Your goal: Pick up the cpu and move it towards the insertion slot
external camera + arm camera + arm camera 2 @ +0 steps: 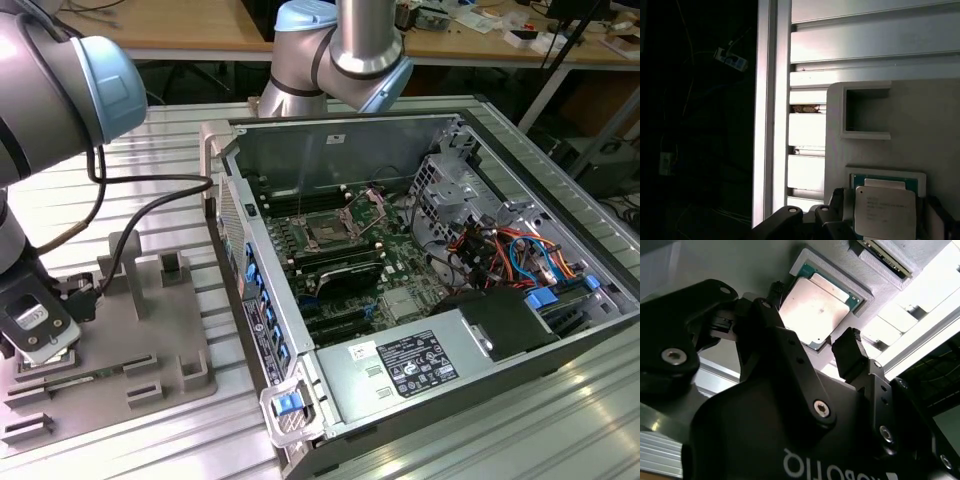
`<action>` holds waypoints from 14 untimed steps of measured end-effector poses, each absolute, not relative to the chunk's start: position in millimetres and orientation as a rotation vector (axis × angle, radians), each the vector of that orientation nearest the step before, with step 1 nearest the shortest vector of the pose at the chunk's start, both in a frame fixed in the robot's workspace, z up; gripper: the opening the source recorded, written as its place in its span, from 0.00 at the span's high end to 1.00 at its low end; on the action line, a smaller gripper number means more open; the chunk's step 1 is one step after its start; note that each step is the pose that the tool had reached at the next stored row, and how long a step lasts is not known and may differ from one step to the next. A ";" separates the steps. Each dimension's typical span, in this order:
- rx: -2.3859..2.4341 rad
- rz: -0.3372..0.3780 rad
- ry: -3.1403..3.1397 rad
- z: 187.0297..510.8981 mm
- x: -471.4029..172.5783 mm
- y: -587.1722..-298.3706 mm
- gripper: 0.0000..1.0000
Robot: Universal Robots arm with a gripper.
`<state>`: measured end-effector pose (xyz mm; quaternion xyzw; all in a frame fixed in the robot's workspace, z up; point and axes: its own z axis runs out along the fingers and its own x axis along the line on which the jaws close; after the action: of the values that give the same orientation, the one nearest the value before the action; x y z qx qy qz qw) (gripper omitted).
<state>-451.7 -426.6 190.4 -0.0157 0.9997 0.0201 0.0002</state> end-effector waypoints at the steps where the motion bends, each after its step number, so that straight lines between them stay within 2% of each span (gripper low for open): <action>1: -0.049 0.063 3.140 189.6 -451.7 -427.5 0.32; 14: -0.049 0.063 3.140 186.3 -451.7 -428.7 0.32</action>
<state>-451.7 -428.7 186.3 -0.0156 0.9997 0.0200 0.0003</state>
